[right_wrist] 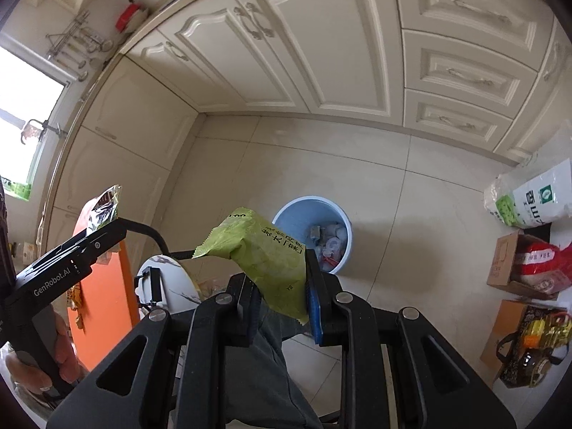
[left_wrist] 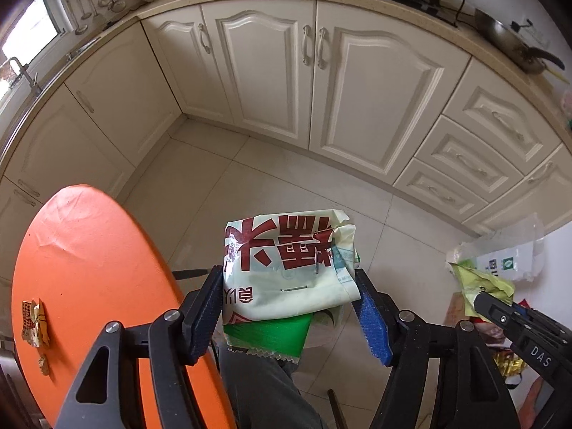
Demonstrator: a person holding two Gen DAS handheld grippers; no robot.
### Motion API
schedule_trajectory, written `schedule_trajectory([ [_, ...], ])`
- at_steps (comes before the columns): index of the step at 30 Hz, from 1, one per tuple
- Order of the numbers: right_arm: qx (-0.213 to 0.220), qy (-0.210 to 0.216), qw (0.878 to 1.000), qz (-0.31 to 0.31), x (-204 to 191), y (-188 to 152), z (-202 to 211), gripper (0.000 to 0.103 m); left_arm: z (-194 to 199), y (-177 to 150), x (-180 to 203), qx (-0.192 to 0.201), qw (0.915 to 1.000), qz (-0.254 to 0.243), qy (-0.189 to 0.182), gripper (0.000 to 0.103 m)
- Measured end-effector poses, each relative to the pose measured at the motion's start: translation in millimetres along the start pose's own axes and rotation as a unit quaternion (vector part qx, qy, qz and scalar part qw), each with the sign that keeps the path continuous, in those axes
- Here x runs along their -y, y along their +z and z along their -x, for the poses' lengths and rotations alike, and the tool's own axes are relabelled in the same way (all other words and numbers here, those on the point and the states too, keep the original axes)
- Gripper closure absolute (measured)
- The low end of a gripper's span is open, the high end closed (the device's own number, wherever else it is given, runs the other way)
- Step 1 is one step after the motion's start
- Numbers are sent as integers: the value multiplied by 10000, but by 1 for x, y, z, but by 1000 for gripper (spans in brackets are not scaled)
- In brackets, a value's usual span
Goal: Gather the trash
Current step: 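Carry both held items over the blue bucket, then open both grippers over the bucket, dropping the bag and wrapper, then move both open grippers back over the remaining trash on the table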
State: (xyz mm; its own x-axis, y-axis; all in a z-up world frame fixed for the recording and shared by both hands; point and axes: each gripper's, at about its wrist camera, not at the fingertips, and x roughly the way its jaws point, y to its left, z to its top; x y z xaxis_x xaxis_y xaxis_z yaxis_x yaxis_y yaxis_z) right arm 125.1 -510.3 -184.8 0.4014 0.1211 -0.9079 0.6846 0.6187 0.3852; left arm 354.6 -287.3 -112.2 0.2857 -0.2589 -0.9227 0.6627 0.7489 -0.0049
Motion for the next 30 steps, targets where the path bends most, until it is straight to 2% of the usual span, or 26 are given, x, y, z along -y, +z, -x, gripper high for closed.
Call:
schedule_trajectory([
  [3, -68, -34, 9998, -176, 16, 5, -7, 81, -23, 14, -6, -260, 9995, 155, 32, 34],
  [9, -179, -44, 9994, -290, 24, 17, -24, 81, -54, 35, -15, -474, 9987, 151, 101, 34],
  [15, -408, 96, 9991, 4, -9, 21, -50, 81, -60, 40, -24, -467, 9985, 199, 195, 33],
  [21, -508, 332, 9972, 434, -54, 24, -69, 77, -50, 25, -39, -382, 9979, 432, 310, 33],
  [22, -508, 370, 9969, 482, -60, 24, -70, 64, -47, 20, -41, -368, 9977, 461, 331, 33],
  [23, -503, 402, 9967, 497, -65, 24, -70, 42, -45, 18, -43, -349, 9976, 487, 358, 33],
  [25, -360, 399, 9973, 493, -70, 25, -68, 23, -44, 15, -47, -333, 9973, 535, 375, 33],
  [27, -224, 260, 9979, 554, -75, 24, -64, 23, -41, 11, -50, -334, 9970, 591, 363, 33],
  [30, -265, 281, 9976, 577, -78, 22, -61, 23, -36, 5, -53, -345, 9966, 665, 355, 33],
])
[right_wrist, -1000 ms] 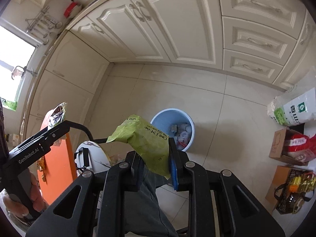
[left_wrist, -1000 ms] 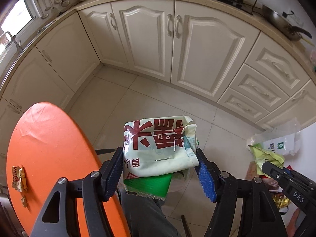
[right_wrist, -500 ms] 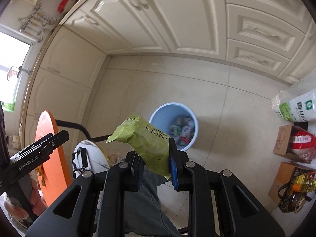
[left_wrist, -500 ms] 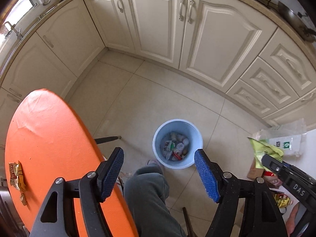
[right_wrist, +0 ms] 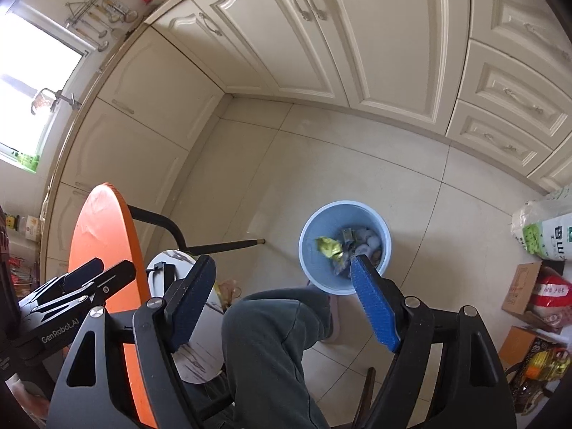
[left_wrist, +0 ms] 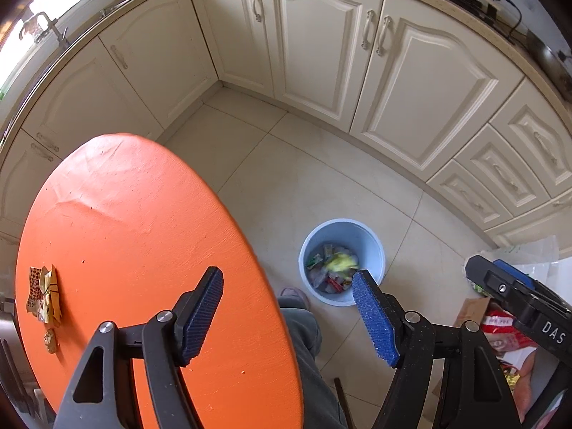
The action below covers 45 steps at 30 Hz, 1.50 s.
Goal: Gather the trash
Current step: 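Move both open grippers back over the remaining trash on the table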
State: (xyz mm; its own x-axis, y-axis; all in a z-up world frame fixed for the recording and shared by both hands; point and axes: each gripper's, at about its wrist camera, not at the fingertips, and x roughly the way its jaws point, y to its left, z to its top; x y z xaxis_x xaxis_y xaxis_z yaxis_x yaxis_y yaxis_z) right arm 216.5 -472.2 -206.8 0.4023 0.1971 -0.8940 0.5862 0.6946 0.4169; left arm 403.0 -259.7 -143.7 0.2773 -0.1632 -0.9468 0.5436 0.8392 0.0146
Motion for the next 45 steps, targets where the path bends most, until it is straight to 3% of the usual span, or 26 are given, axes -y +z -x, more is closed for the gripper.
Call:
schedule_trajectory([
  [12, 178, -202, 9996, 87, -13, -21, 27, 21, 46, -43, -37, 191, 9996, 135, -158, 33],
  [22, 370, -188, 9983, 404, -49, -42, 50, 18, 101, -89, -89, 521, 9976, 423, -162, 32],
  [31, 474, -153, 9956, 798, -107, -58, 50, 17, 143, -130, -166, 724, 9931, 923, -75, 30],
  [45, -92, 150, 9797, 1999, -233, -91, 2, 17, 179, -185, -295, 783, 9729, 2156, 294, 28],
])
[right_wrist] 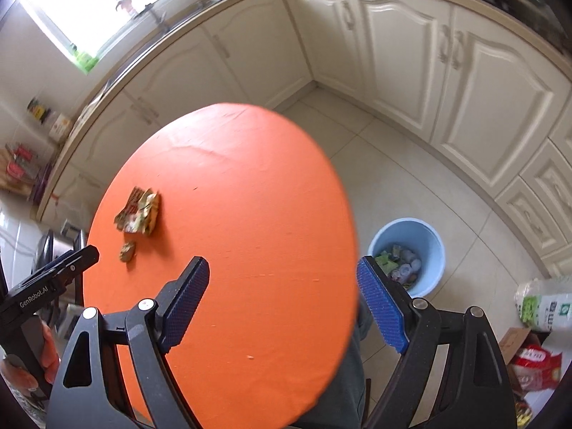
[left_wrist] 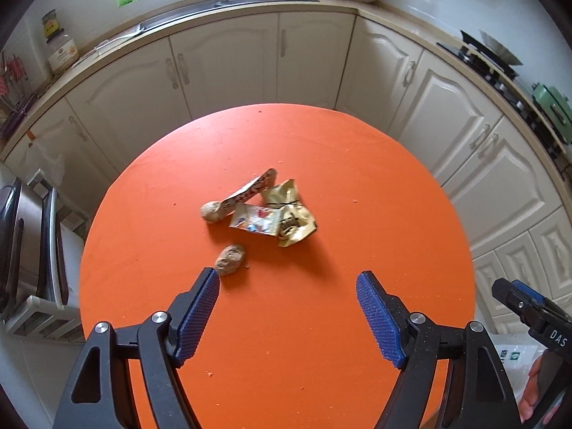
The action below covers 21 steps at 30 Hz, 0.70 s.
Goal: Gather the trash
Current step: 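Move both open grippers back over the remaining trash on the table, then grasp the brown potato with the left gripper while the right gripper approaches the gold wrapper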
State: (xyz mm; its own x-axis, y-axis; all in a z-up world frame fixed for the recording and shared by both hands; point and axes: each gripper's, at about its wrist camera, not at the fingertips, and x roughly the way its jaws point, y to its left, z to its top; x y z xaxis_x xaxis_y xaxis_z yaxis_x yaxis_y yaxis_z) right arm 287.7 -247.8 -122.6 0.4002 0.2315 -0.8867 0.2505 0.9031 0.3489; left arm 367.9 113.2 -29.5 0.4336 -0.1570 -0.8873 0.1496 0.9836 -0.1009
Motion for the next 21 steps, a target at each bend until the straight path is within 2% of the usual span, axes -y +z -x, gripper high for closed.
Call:
schedule_trajectory([
  [10, -596, 114, 9951, 781, -87, 2, -54, 17, -27, 7, -67, -276, 9979, 578, -31, 28],
  [19, -918, 19, 9919, 873, -111, 8, -91, 17, -89, 22, -75, -762, 9951, 497, -386, 31],
  [20, -960, -3, 9915, 877, -111, 9, -94, 17, -95, 24, -77, -791, 9948, 509, -390, 33],
  [21, -993, -30, 9912, 876, -110, 9, -97, 17, -101, 26, -79, -833, 9944, 520, -387, 39],
])
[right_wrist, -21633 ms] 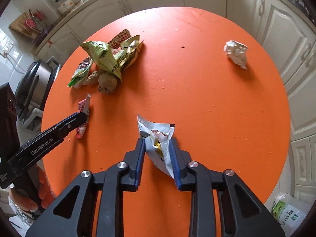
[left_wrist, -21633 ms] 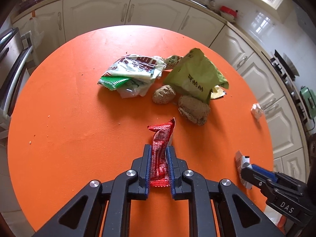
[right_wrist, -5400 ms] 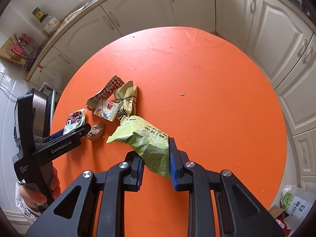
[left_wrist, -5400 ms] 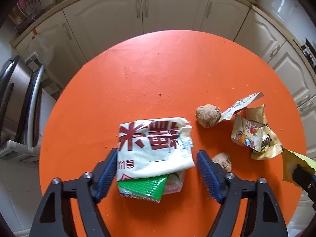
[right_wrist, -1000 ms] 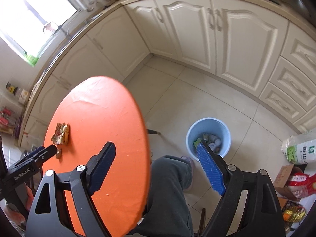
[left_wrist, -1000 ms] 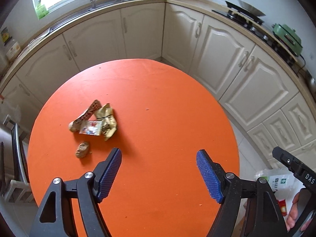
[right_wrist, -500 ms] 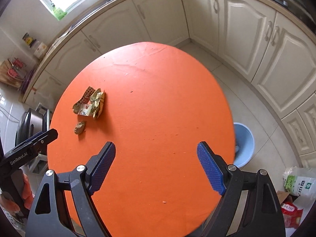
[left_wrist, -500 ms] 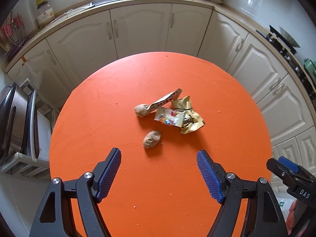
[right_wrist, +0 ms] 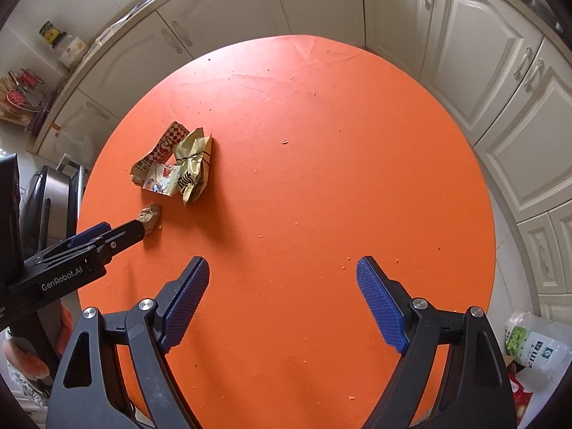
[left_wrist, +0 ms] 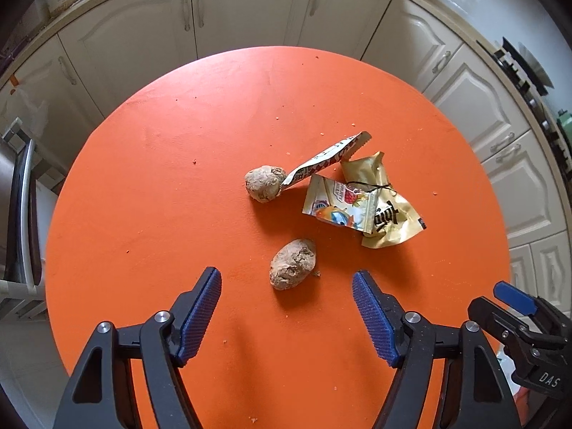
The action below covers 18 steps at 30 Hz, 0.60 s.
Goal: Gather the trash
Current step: 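Grasp the brown potato with the left gripper while the right gripper approaches the gold wrapper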
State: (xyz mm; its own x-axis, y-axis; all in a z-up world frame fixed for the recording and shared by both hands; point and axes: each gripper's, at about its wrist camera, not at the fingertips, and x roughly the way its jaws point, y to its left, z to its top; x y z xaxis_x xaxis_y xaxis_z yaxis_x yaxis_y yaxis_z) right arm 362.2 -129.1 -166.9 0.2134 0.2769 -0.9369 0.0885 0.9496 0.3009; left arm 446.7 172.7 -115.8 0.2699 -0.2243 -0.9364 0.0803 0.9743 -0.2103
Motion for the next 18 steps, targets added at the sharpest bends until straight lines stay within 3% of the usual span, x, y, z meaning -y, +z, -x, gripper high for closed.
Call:
schedule_trajectory([
  [3, -56, -81, 9999, -21, 2, 3, -6, 17, -14, 4, -1, -190, 9998, -71, -67, 57],
  [5, -71, -164, 9998, -30, 4, 6, -9, 17, -14, 6, -2, -114, 9998, -143, -56, 60],
  [7, -78, -218, 9997, -21, 5, 8, -10, 17, -17, 9, -2, -142, 9997, -209, -51, 77],
  [13, -77, -150, 9998, 106, -2, 10, -8, 17, -20, 9, -5, -115, 9994, -314, -97, 79],
  [18, -5, -107, 9989, 466, -24, 15, -2, 17, -9, 3, -27, 8, 9999, -44, -106, 79],
])
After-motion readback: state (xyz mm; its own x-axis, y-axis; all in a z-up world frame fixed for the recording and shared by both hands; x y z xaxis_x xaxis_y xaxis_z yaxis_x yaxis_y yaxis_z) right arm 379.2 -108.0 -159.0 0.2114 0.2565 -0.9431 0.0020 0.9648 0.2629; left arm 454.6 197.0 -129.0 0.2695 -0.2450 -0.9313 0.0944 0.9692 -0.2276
